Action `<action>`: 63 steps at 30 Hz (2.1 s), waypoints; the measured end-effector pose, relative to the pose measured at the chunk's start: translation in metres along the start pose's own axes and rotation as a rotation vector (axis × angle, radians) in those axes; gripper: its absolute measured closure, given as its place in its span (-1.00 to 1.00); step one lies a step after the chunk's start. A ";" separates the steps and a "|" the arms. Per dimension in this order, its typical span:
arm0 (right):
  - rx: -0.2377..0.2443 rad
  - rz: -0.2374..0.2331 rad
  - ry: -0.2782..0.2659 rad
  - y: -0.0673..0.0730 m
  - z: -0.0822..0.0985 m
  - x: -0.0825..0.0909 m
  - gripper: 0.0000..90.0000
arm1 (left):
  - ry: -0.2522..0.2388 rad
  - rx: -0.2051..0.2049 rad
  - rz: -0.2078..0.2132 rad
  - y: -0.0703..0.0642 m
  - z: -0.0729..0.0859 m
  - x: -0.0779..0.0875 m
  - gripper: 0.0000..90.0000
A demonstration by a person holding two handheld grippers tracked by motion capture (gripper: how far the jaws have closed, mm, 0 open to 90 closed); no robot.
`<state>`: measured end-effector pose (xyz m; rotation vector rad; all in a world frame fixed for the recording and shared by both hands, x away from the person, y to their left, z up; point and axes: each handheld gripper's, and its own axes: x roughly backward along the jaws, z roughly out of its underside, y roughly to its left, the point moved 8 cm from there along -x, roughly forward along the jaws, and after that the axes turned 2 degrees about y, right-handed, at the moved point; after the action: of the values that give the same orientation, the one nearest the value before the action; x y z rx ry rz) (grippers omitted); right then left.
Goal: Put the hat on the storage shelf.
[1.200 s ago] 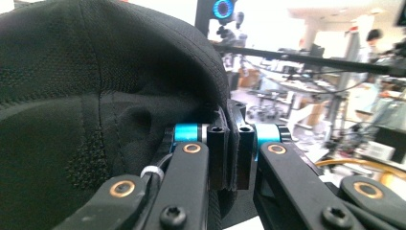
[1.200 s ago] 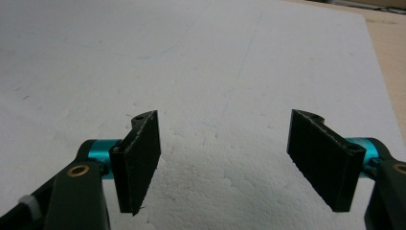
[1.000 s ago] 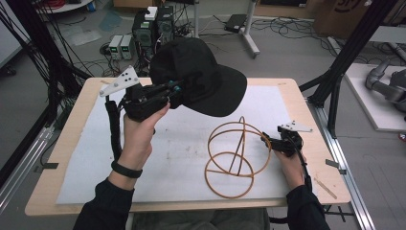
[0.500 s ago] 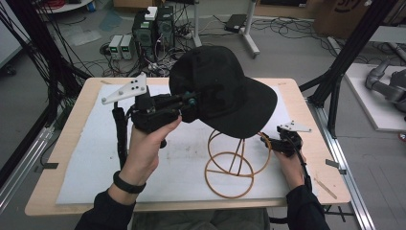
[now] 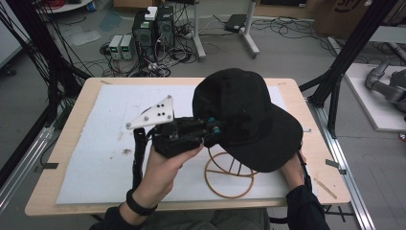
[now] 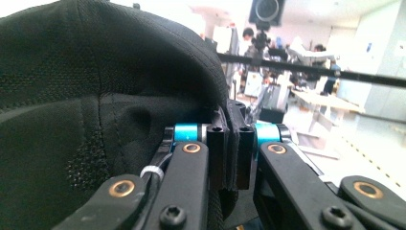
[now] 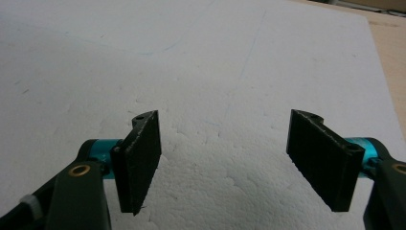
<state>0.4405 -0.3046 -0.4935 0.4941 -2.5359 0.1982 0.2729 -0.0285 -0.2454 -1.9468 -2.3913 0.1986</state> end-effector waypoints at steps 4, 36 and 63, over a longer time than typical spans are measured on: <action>0.000 -0.001 0.001 0.000 0.000 0.000 -0.39 | 0.032 -0.010 0.012 -0.007 0.016 -0.005 0.95; 0.010 0.003 0.003 0.001 0.000 0.000 -0.39 | 0.067 -0.106 -0.032 -0.010 0.046 -0.004 0.55; 0.019 0.006 0.007 0.002 0.000 -0.001 -0.39 | 0.279 -0.040 -0.686 0.171 0.140 0.164 -0.31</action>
<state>0.4401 -0.3029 -0.4942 0.4923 -2.5309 0.2257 0.3883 0.1562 -0.4138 -0.9736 -2.6884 -0.1439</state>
